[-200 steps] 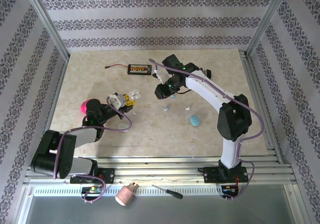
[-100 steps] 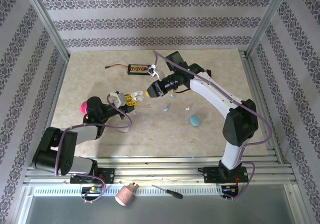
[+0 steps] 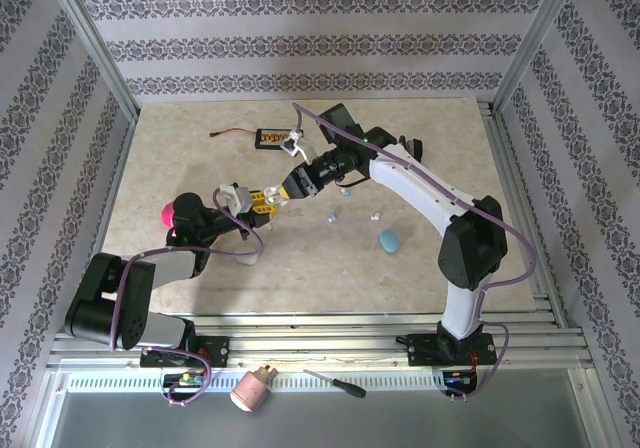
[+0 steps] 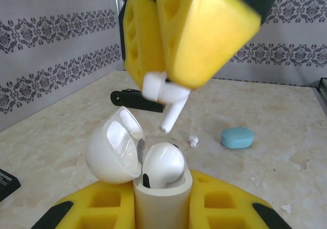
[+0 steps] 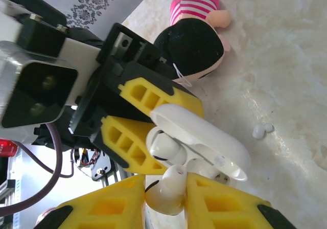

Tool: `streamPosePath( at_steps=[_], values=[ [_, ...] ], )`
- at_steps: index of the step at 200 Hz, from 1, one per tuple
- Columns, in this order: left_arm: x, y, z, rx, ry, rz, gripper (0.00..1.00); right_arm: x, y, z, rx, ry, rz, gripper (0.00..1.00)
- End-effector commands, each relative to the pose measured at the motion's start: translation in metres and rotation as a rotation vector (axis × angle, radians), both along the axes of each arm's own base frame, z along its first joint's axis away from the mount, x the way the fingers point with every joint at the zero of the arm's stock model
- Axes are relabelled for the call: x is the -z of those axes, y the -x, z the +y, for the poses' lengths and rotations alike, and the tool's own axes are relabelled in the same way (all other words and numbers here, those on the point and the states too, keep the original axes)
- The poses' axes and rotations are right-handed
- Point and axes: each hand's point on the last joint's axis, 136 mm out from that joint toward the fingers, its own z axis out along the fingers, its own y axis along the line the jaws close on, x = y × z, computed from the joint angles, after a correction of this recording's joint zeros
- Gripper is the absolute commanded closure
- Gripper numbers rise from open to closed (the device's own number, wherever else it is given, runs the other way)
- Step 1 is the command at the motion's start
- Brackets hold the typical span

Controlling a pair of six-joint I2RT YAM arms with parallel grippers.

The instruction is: Insert wireless bluetooth earbuds into charging case

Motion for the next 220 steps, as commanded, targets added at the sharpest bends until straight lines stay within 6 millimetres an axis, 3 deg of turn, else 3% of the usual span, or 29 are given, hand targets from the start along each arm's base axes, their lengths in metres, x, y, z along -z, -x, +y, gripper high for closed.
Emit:
streamPosePath(
  at_steps=[1,89,161,220],
  values=[
    [-0.019,0.004,-0.005,0.044,0.025,-0.065,1.0,0.002,-0.002,0.003,-0.018,0.007,-0.011,0.77],
    [-0.025,0.008,-0.006,0.062,0.047,-0.069,1.0,0.016,-0.008,0.001,-0.007,0.032,-0.01,0.75],
    [-0.029,0.007,-0.007,0.068,0.079,-0.075,1.0,0.014,-0.014,-0.003,0.03,0.062,-0.041,0.6],
    [-0.021,-0.002,-0.002,0.006,0.05,-0.079,1.0,0.002,-0.02,-0.014,0.095,0.07,-0.093,0.39]
  ],
)
